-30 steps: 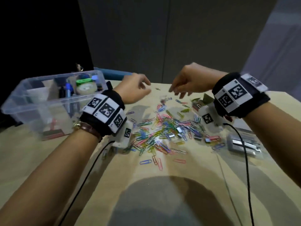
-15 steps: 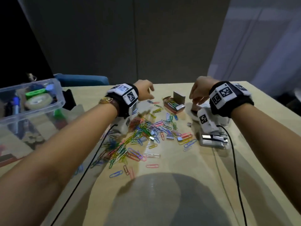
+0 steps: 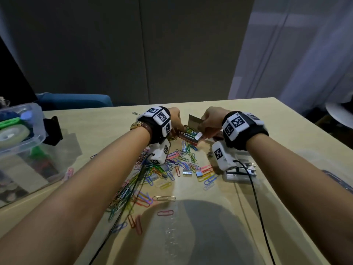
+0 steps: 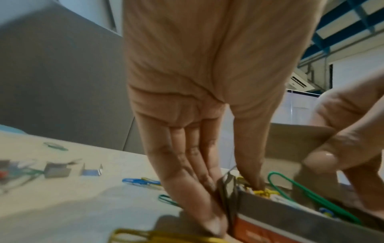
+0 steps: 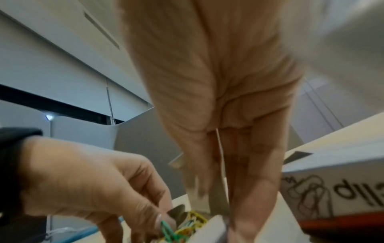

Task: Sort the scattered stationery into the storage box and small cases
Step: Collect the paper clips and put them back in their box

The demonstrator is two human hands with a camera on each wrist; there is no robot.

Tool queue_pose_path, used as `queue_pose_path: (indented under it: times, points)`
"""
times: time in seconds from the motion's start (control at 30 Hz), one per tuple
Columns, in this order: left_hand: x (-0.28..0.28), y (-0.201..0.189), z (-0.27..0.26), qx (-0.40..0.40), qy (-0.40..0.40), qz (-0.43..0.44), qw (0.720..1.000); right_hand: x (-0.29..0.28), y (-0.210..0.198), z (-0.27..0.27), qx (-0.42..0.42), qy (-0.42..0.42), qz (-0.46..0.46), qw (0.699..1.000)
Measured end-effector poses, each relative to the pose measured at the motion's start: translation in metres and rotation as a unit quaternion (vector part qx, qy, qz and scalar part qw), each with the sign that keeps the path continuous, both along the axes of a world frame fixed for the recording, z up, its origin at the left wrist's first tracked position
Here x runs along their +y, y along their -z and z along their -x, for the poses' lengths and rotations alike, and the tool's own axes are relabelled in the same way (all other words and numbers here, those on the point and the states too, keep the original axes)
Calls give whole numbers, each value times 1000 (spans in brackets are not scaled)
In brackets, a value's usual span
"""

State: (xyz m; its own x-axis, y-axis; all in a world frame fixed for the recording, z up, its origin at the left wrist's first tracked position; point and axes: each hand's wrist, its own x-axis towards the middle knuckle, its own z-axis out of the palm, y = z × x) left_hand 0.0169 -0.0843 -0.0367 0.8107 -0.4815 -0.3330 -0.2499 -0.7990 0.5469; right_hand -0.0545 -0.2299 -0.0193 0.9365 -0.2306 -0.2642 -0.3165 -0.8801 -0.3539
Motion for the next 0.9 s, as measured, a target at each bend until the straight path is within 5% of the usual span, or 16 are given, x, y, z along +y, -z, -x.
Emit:
queue_pose_path:
  times: [0.1, 0.27, 0.5, 0.67, 0.9]
  points:
    - [5, -3, 2, 1, 7, 0, 1000, -6, -14, 5, 21, -23, -17, 999]
    - [7, -11, 9, 17, -9, -7, 1000, -31, -40, 8, 43, -28, 99, 994]
    - [-10, -28, 15, -152, -16, -45, 987, -125, 3, -37, 70, 12, 270, 960]
    - [-15, -28, 27, -146, -8, -31, 989, -87, -2, -5, 168, -10, 144, 975]
    - [16, -49, 35, -100, 13, 41, 994, -102, 13, -16, 101, -102, 211, 967]
